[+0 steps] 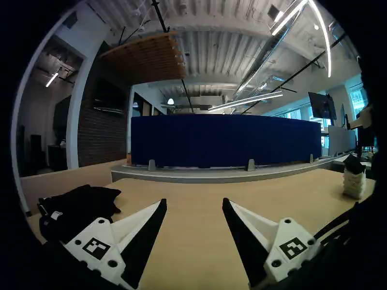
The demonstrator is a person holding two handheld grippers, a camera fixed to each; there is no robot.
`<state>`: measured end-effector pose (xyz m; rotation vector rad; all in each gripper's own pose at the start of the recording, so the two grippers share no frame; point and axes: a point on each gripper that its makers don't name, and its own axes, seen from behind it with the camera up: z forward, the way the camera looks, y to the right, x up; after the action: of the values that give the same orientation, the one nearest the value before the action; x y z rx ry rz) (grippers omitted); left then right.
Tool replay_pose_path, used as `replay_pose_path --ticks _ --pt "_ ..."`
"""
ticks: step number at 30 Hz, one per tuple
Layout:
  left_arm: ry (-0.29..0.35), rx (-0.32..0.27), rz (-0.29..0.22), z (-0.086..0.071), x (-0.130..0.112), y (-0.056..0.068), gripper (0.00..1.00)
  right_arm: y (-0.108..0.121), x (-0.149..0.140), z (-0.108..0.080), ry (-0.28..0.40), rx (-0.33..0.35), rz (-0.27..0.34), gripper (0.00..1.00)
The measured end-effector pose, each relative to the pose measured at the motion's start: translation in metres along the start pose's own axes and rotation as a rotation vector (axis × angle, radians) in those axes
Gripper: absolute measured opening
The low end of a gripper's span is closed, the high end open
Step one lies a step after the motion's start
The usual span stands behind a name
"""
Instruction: Fold towel
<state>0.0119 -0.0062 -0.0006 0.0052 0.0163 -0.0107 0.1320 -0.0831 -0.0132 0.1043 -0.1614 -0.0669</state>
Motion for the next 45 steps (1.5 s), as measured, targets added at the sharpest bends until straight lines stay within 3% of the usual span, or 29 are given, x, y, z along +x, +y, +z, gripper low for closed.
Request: replay_pose_path --ticks 12,27,33,45 --pt "-0.013 -0.001 -0.019 0.003 -0.013 -0.002 0.85 -0.004 -0.004 0.001 -0.007 0.003 -0.006 1.00" --pt "-0.016 -0.002 0.009 0.003 -0.014 0.002 0.85 -0.003 0.004 0.007 0.010 0.012 0.004 1.00" --pt "-0.016 -0.002 0.009 0.002 -0.016 0.003 0.85 0.006 0.009 0.004 0.027 0.007 0.016 1.00" --pt "-0.016 -0.002 0.010 0.003 -0.015 0.003 0.85 0.045 0.024 -0.010 0.094 -0.041 0.038 1.00"
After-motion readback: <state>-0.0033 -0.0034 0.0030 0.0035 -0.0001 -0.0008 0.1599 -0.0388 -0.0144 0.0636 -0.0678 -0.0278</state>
